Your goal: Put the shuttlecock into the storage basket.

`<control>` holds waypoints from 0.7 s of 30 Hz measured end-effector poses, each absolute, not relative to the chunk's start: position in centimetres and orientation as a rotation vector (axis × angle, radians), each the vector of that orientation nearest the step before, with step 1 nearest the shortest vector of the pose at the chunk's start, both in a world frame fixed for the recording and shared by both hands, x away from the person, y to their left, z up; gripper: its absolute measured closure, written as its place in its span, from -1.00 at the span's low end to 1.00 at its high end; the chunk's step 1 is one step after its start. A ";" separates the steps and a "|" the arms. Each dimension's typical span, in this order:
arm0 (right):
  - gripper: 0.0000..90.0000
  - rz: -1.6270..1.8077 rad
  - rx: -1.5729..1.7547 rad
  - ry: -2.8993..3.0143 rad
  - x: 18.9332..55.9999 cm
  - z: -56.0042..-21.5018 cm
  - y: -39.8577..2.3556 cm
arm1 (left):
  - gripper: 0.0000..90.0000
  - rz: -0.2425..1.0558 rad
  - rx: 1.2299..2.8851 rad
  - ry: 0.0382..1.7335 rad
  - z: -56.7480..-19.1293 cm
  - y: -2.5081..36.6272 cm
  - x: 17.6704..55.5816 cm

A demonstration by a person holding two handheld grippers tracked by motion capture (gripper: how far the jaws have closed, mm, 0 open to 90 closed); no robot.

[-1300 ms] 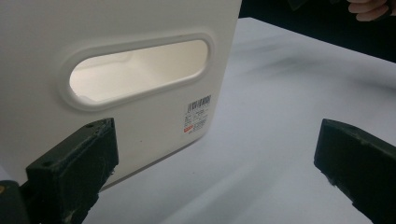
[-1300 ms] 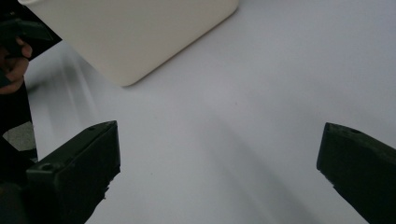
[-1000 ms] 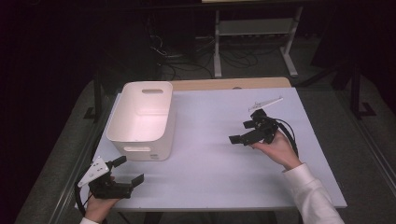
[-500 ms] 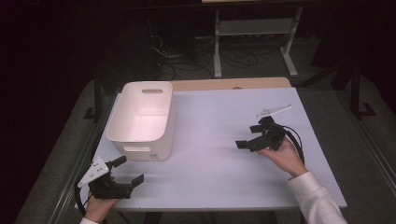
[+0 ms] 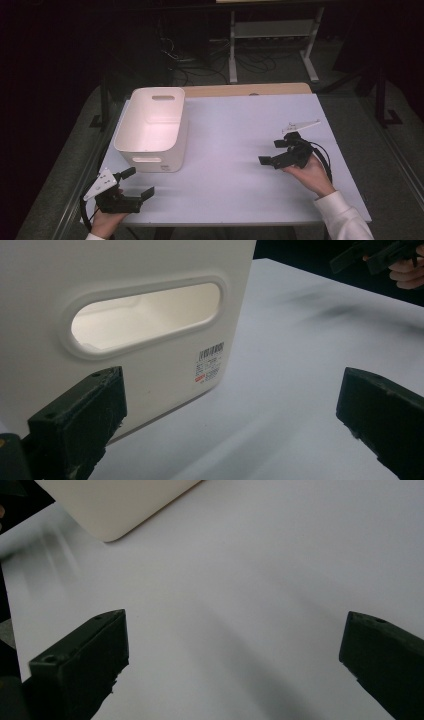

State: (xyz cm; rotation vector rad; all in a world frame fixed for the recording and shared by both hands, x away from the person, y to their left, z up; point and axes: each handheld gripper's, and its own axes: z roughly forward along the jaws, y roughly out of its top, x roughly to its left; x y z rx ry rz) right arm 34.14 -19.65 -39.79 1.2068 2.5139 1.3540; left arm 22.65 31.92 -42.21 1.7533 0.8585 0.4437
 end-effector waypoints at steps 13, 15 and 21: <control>-1.00 1.358 1.181 2.502 32.9 -40.6 -20.0 | -1.00 0.443 1.754 0.854 -42.2 31.9 22.6; -1.00 1.364 1.177 2.504 32.7 -40.8 -20.1 | -1.00 0.443 1.751 0.853 -42.2 31.9 22.6; -1.00 1.357 1.190 2.503 31.8 -41.6 -20.4 | -1.00 0.442 1.752 0.850 -42.2 31.9 22.6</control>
